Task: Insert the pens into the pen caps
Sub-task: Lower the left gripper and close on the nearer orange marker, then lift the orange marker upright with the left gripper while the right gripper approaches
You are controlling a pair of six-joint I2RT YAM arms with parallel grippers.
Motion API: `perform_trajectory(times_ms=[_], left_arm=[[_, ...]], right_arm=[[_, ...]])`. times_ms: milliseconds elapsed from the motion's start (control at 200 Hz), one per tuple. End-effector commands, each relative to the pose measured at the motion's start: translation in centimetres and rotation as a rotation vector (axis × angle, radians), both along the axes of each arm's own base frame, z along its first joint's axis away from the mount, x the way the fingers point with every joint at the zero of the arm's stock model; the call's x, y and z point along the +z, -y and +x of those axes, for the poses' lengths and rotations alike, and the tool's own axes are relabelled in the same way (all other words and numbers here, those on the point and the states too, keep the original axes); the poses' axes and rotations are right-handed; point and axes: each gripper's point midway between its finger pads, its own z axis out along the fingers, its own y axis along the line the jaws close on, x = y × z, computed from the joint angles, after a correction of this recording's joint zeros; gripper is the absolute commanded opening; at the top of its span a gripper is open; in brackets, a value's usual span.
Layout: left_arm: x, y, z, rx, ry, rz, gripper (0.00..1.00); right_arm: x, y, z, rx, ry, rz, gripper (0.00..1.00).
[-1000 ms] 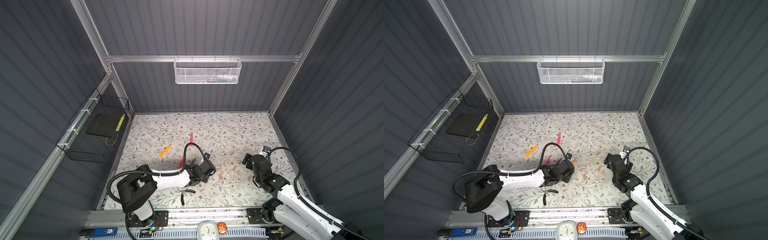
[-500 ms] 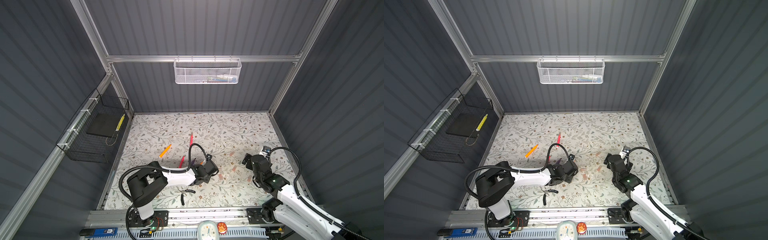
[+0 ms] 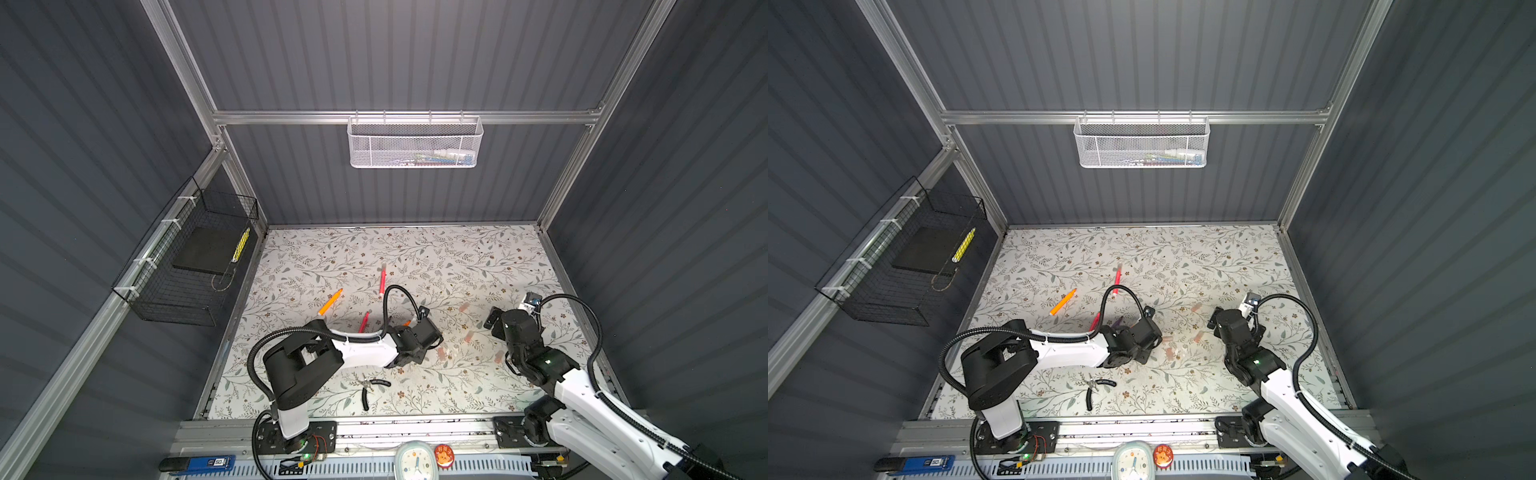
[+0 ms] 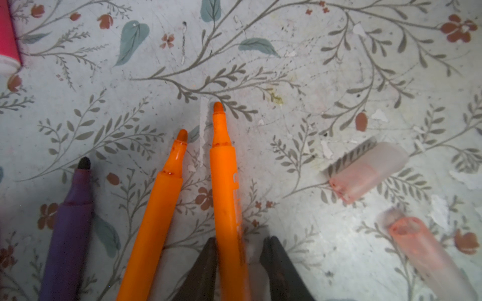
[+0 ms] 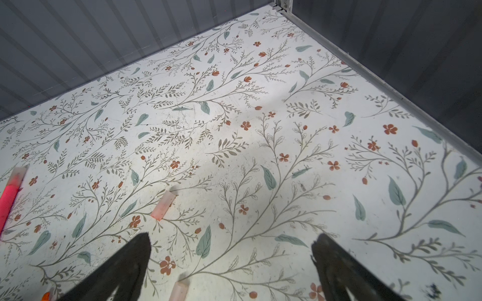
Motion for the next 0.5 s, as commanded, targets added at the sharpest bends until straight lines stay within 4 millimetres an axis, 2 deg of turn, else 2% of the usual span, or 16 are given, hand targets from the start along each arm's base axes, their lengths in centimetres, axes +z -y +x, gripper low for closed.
perform_trajectory(times_ms=[0,145,320,495], left_arm=[[-0.9,-1.6,-1.5,-0.025,-0.074,0.081,0.35],[-1.7,-1.7,-1.7,-0.035,-0.097,0.107,0.33],[-1.7,-1.5,-1.9,-0.044,-0.105,0.098,0.32],[-2.0,-1.5,-2.0,-0.052,-0.110,0.110,0.16]], right_arm=[[1.0,-0.1,0.2,-0.001,0.021,0.000,0.99],[1.0,-0.1,0.2,-0.001,0.021,0.000,0.99],[0.9,0.0,0.2,-0.004,0.018,-0.002,0.99],[0.9,0.0,0.2,-0.010,0.017,-0.003,0.99]])
